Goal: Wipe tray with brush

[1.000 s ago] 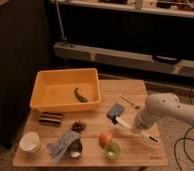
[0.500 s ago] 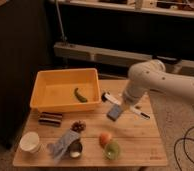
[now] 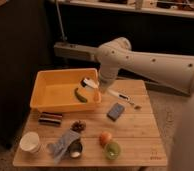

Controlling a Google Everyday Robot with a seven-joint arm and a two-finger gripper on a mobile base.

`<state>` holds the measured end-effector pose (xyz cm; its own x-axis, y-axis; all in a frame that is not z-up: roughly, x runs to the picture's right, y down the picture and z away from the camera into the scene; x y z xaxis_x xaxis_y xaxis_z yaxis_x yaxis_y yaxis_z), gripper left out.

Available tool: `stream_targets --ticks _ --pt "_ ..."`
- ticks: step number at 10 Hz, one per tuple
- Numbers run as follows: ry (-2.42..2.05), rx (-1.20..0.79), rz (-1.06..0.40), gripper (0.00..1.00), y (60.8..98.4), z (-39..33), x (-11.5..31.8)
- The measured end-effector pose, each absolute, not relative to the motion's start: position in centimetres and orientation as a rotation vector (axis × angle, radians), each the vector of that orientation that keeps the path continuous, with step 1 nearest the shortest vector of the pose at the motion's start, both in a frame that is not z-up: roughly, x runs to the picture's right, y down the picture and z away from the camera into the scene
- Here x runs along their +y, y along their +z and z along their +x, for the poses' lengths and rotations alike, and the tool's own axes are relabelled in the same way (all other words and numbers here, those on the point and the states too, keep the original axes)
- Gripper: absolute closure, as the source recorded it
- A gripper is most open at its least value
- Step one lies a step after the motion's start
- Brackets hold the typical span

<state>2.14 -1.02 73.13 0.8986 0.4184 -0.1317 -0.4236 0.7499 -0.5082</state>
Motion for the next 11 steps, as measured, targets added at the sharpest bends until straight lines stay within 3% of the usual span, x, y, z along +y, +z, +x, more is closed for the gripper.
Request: stream_targets --ticks 6,11 --pt "0.409 -0.065 -0.622 1.00 79.4 -5.5 -1.8" --pt "0.433 -0.400 -0.699 1.00 84.4 -7.4 -2.8"
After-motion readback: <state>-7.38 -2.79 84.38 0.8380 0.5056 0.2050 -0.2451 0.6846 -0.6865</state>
